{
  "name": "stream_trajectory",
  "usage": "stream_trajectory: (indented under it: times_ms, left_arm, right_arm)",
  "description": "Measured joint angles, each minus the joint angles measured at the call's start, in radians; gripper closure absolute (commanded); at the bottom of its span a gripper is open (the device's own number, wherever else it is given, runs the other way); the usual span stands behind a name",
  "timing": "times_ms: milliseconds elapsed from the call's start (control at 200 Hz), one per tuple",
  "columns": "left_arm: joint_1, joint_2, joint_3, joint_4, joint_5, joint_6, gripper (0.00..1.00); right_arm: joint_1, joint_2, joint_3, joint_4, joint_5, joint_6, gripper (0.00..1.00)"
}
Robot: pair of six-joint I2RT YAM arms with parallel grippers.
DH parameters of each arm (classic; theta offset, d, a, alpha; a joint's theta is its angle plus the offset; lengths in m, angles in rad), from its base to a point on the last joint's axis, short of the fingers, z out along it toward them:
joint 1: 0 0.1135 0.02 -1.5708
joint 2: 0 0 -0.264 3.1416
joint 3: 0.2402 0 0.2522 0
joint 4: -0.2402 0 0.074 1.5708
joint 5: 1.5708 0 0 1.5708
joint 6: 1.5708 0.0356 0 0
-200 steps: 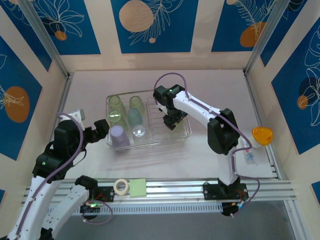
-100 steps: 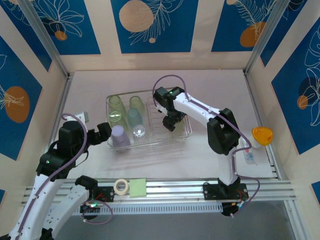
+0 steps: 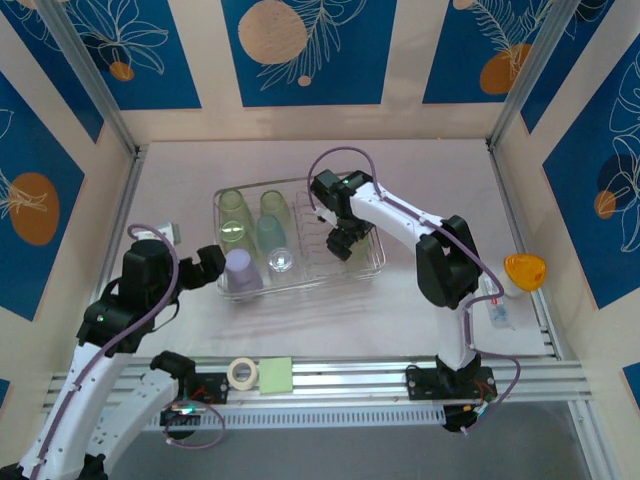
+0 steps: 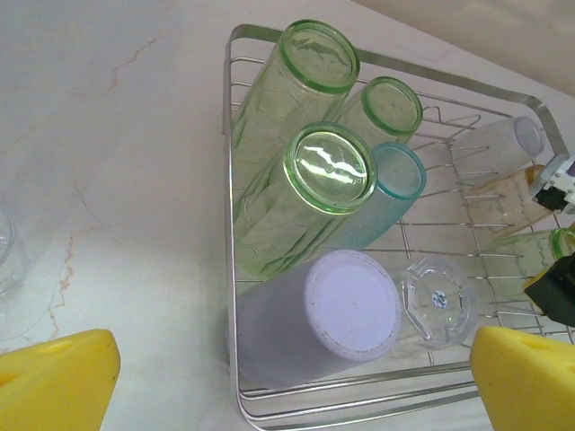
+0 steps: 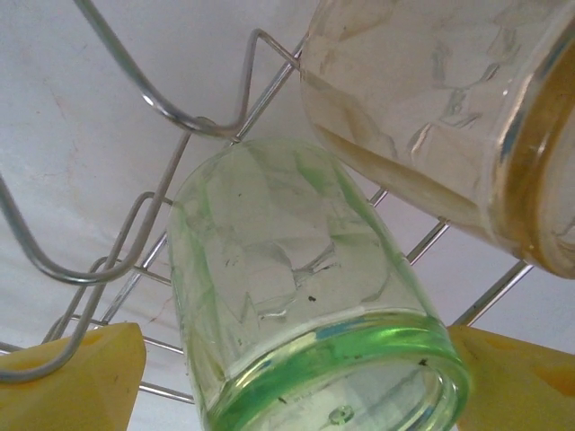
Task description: Load the cups into the dish rack
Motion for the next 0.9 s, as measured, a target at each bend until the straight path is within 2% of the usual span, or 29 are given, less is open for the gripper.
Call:
stream_trajectory:
  times_ms: [340,425,475,520,595,620,715,901]
  left_arm:
    - [0.0,-0.008,0.0,-0.036,-0.008,-0.001,0.0]
    - [0.0,-0.022,0.001,-0.06,-0.037,-0.009,0.0]
    - [0.0,-0.025,0.003,-0.081,-0.059,-0.016,0.0]
    - [0.0,-0.023,0.007,-0.103,-0.077,-0.025,0.0]
    - [0.0,-0.016,0.011,-0.131,-0.093,-0.031,0.0]
    - [0.0,-0.013,0.011,-0.138,-0.097,-0.031,0.0]
    - [0.0,-0.008,0.011,-0.157,-0.103,-0.034,0.0]
    - [0.0,-0.02,0.011,-0.168,-0.113,-0.034,0.0]
  right_arm:
    - [-0.01,-0.005,0.099,-0.098,-0.027,0.081,0.13]
    - [-0.01,-0.02,0.104,-0.116,-0.045,0.105,0.17]
    - [-0.011,-0.034,0.105,-0.127,-0.059,0.12,0.21]
    - [-0.011,-0.048,0.105,-0.135,-0.069,0.135,0.3]
    - [-0.015,-0.08,0.105,-0.145,-0.097,0.165,0.59]
    - [-0.017,-0.094,0.105,-0.146,-0.103,0.17,0.63]
    - [-0.019,-0.144,0.1,-0.149,-0.129,0.193,0.71]
    - [-0.023,-0.22,0.033,-0.144,-0.164,0.222,0.76]
